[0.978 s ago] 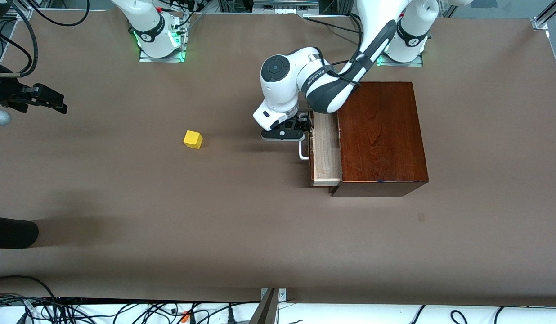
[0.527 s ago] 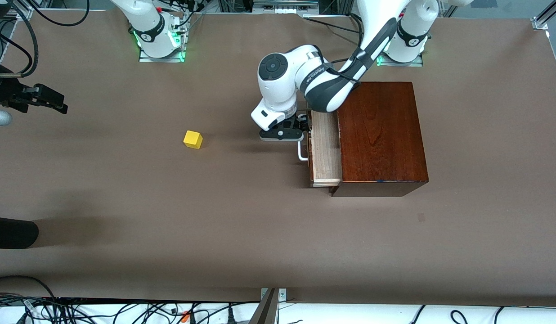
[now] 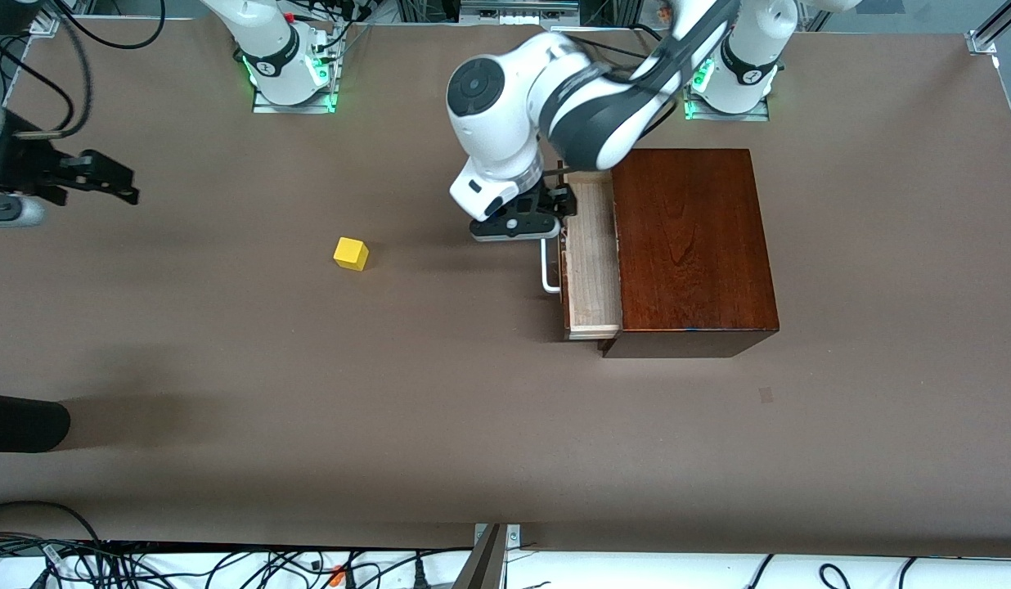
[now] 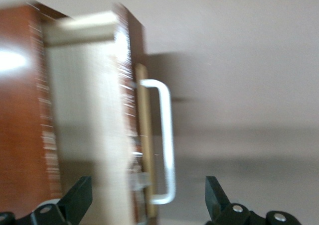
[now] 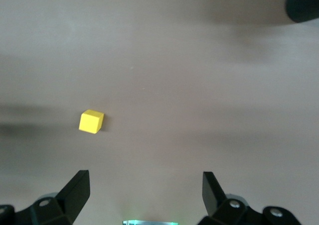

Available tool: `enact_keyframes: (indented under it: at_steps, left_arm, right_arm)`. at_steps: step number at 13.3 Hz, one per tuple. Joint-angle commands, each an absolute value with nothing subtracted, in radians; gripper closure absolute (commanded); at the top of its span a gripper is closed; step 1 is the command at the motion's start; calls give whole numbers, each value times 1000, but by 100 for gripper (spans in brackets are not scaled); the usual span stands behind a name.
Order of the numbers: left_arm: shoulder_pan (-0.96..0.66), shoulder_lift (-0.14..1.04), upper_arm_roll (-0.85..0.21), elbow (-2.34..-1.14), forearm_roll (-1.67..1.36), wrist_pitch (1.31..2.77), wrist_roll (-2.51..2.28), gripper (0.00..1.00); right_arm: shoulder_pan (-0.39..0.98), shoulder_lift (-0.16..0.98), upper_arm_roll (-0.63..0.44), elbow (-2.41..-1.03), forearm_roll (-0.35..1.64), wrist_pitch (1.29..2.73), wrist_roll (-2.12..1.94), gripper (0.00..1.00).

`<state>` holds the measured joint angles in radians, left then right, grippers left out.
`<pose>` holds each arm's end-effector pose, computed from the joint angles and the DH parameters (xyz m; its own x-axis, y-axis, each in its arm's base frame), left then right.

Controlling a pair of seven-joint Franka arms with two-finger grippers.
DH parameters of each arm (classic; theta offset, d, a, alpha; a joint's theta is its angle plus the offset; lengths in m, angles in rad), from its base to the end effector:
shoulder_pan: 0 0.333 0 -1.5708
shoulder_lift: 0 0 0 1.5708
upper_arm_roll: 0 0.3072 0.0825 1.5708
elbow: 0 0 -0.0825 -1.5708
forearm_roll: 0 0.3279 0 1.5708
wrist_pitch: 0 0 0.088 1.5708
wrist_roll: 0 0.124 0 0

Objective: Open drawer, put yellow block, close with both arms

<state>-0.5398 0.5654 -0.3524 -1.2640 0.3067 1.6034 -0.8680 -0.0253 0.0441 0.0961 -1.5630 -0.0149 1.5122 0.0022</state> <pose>0.4594 -0.4335 0.4185 0.9989 -0.0269 -0.0386 -0.0348 -0.9749 -0.2198 0.5014 0.0326 0.5751 0.9932 0.0677 -0.0945 0.0690 -0.9976 0.0109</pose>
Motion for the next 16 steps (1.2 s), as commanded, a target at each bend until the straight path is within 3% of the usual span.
enact_keyframes:
  at_steps: [1, 5, 7, 12, 16]
  left_arm:
    - [-424, 514, -356, -1215, 226, 1522, -705, 0]
    - [-263, 427, -356, -1216, 183, 1473, -526, 0]
    - [-183, 388, -354, -1218, 152, 1454, -448, 0]
    - [24, 327, -356, -1221, 86, 1404, -183, 0]
    - [124, 302, -348, -1220, 78, 1338, -52, 0]
  right_arm:
    - [-32, 25, 208, -1565, -15, 1493, 145, 0]
    - [-25, 46, 386, -1575, -20, 1515, 435, 0]
    - [9, 64, 397, -1624, -15, 1572, 489, 0]
    - [9, -12, 397, -1990, -9, 1883, 511, 0]
    - [11, 8, 399, -2256, -8, 2254, 616, 0]
